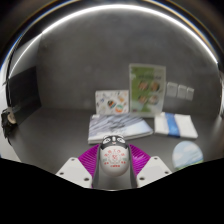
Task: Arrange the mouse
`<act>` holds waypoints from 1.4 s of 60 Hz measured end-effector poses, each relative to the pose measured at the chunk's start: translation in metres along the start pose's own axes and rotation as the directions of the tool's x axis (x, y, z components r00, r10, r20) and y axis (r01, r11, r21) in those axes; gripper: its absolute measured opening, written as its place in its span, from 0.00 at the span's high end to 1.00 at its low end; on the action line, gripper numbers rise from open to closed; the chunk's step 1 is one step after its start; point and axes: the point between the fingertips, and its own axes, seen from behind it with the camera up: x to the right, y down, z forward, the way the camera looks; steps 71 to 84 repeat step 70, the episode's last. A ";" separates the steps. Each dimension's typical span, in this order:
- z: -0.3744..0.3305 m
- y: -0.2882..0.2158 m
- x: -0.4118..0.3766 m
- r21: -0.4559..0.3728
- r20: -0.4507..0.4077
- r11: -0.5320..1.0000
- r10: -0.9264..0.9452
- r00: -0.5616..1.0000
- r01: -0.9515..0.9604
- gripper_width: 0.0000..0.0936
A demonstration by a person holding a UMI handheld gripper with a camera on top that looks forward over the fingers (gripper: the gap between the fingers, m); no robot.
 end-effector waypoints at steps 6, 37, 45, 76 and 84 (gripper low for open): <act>-0.037 -0.054 0.075 0.128 -0.082 0.990 -0.044 0.996 0.055 0.53; 0.021 0.094 0.362 -0.128 -0.150 0.990 0.042 0.988 -0.061 0.54; 0.028 0.107 0.364 -0.146 -0.108 0.984 0.084 0.991 -0.099 0.52; -0.071 0.112 0.379 -0.103 -0.044 0.977 0.182 0.982 -0.185 0.11; -0.071 0.112 0.379 -0.103 -0.044 0.977 0.182 0.982 -0.185 0.11</act>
